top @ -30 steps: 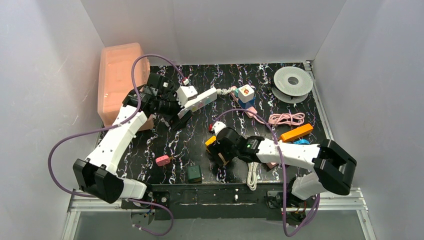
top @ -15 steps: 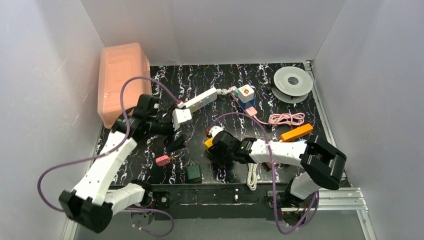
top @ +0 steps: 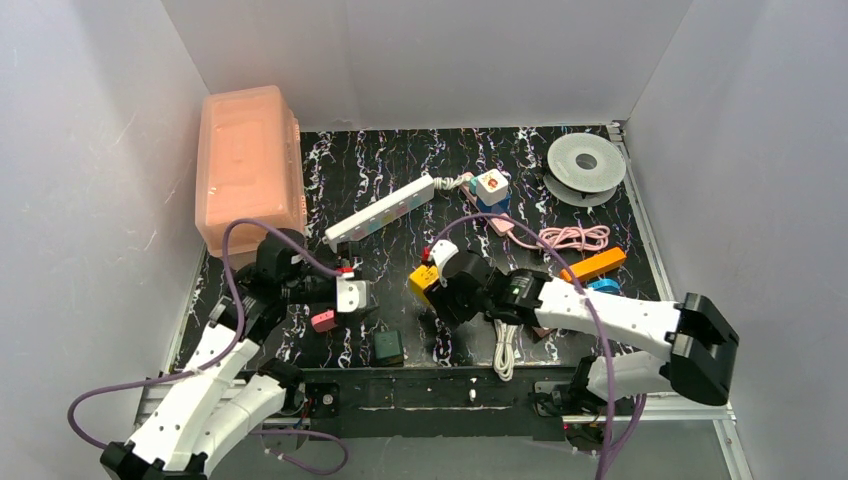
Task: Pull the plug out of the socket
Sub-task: Remove the plug from the socket.
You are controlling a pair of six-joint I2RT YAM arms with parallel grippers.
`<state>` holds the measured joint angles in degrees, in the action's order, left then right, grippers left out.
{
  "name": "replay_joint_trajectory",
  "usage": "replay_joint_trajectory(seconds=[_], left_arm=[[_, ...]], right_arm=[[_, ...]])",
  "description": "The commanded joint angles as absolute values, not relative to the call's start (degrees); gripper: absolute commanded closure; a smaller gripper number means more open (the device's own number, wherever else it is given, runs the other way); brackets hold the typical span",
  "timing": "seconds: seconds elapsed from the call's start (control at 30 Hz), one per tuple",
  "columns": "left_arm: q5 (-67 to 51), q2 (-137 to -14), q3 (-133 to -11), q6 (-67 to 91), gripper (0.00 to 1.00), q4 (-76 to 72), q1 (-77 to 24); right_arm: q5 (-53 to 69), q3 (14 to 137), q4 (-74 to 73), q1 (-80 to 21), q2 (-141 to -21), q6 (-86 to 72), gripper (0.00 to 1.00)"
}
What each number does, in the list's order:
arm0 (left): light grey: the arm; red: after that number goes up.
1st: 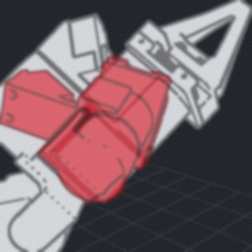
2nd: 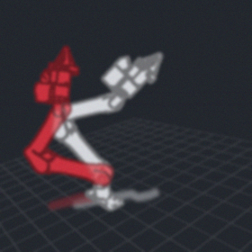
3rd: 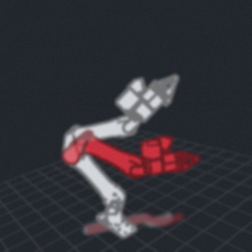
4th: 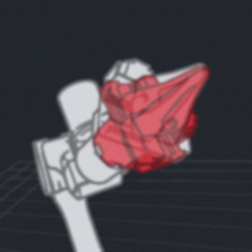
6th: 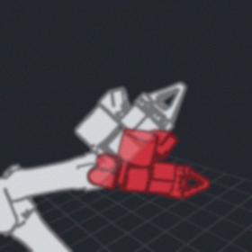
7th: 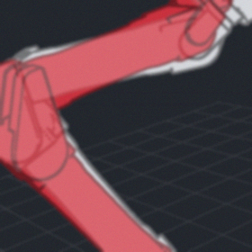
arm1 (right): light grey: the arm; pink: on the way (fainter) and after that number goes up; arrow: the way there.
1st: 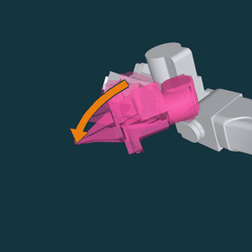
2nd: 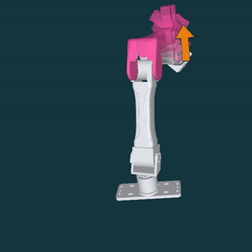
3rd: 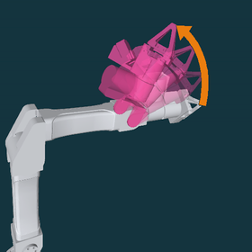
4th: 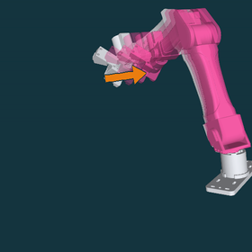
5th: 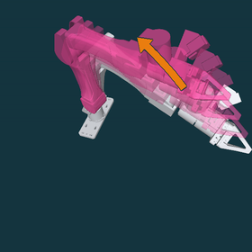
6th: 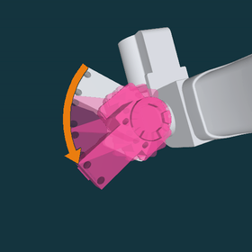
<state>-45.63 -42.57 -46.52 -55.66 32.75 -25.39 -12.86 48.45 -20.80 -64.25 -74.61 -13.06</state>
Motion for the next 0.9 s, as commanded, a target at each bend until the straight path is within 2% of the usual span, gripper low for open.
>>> replay_joint_trajectory(seconds=[0.0, 0.17, 0.37, 0.67, 0.87], left_arm=[[-45.49, -38.08, -45.17, -62.07, 0.02, 18.89, -26.69], [-48.80, -32.61, -44.21, -73.55, 0.02, 17.98, -27.16], [-51.61, -29.21, -47.71, -88.86, 0.02, 29.07, -27.42], [-56.80, -24.79, -45.72, -97.27, 0.02, 29.37, -27.60], [-55.93, -26.98, -45.80, -98.71, 0.02, 29.79, -28.45]], right_arm=[[-6.59, 58.37, -22.72, -64.03, -68.41, -10.12, 0.99], [7.95, 62.57, -23.65, -61.15, -63.77, -11.64, 0.99], [21.71, 65.93, -25.34, -57.22, -62.91, -13.68, 0.99], [28.78, 71.54, -28.17, -55.77, -66.14, -14.84, 0.99], [29.28, 74.77, -29.67, -55.70, -69.42, -15.88, 0.99]])
